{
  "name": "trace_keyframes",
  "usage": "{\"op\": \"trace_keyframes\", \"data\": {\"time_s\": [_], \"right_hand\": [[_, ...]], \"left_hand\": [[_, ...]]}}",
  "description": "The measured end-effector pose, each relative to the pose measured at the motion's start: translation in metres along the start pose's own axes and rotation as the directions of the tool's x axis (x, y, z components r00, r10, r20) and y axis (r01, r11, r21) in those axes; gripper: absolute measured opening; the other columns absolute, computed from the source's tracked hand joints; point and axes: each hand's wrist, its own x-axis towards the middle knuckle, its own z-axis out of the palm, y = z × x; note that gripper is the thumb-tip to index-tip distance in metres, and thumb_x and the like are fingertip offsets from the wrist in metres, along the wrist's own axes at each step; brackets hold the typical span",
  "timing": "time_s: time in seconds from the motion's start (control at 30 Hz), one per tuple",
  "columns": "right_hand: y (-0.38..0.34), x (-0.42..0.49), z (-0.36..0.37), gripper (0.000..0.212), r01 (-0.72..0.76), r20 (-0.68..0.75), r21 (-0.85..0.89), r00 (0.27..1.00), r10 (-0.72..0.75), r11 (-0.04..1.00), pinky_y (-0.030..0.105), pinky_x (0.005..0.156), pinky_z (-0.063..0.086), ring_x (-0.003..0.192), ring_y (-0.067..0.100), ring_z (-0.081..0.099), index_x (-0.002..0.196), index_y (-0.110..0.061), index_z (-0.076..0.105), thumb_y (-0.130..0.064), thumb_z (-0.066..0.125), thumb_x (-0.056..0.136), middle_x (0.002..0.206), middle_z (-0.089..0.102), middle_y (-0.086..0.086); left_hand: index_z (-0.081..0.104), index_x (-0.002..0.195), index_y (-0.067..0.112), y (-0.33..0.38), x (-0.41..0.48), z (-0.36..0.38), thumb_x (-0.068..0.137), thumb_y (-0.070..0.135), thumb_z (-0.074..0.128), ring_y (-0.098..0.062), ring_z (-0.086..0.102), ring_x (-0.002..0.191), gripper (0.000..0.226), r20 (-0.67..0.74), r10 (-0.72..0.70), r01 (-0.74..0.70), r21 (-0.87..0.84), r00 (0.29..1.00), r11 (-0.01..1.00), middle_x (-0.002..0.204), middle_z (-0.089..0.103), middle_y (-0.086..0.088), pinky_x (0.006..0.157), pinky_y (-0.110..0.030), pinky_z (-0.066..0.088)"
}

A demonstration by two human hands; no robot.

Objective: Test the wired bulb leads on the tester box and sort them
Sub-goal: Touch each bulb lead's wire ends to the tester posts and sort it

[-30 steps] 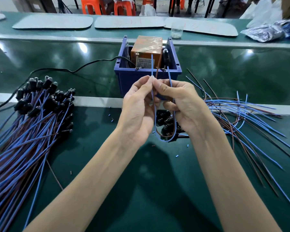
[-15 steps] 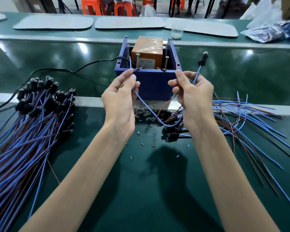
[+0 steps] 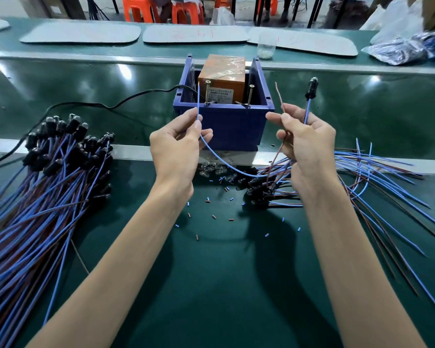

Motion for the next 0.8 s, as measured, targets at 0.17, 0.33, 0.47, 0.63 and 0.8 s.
{"op": "trace_keyframes", "data": {"time_s": [0.17,0.33,0.47,0.63,0.8], "right_hand": [[0.0,0.001,-0.004,0.021,-0.011,0.024,0.005,1.0,0.011,1.0,0.011,0.037,0.026,0.045,0.002,0.045,0.087,-0.018,0.066,-0.004,0.052,0.094,0.075,0.074,-0.002],[0.001,0.003,-0.004,0.023,-0.025,0.049,-0.053,0.998,0.028,0.998,0.011,0.038,0.027,0.048,0.004,0.039,0.087,-0.018,0.068,-0.003,0.051,0.092,0.072,0.073,-0.004],[0.003,0.004,-0.005,0.023,-0.039,0.081,-0.07,0.996,0.045,0.997,0.011,0.038,0.026,0.047,0.003,0.037,0.089,-0.016,0.068,-0.003,0.05,0.093,0.069,0.072,-0.005],[0.005,0.003,-0.004,0.021,-0.046,0.109,-0.078,0.993,0.054,0.996,0.012,0.037,0.025,0.045,0.003,0.034,0.084,-0.016,0.068,-0.003,0.053,0.092,0.066,0.071,-0.005],[0.006,0.005,-0.005,0.016,-0.049,0.098,-0.074,0.994,0.057,0.996,0.012,0.037,0.025,0.041,0.002,0.032,0.079,-0.017,0.068,-0.009,0.06,0.091,0.063,0.068,-0.005]], "left_hand": [[0.069,0.105,0.007,-0.002,0.007,-0.006,0.092,-0.003,0.058,-0.004,0.067,0.063,0.02,0.034,-0.025,0.024,0.051,0.999,0.998,0.091,0.068,-0.001,0.068,-0.014,0.053],[0.069,0.091,0.017,0.0,0.011,-0.011,0.092,-0.004,0.056,-0.002,0.065,0.06,0.025,0.085,-0.033,0.024,0.103,0.996,0.994,0.09,0.067,-0.001,0.065,-0.012,0.052],[0.069,0.091,0.017,0.0,0.012,-0.013,0.093,-0.004,0.054,-0.001,0.064,0.058,0.026,0.104,-0.05,0.037,0.124,0.993,0.992,0.089,0.066,0.0,0.063,-0.012,0.051],[0.068,0.091,0.017,-0.001,0.012,-0.013,0.094,-0.004,0.052,0.0,0.061,0.057,0.027,0.109,-0.054,0.038,0.139,0.993,0.99,0.087,0.066,0.001,0.062,-0.012,0.05],[0.068,0.092,0.019,-0.001,0.012,-0.013,0.094,-0.003,0.051,0.002,0.06,0.056,0.027,0.105,-0.058,0.041,0.153,0.993,0.987,0.087,0.066,0.003,0.06,-0.011,0.049]]}}
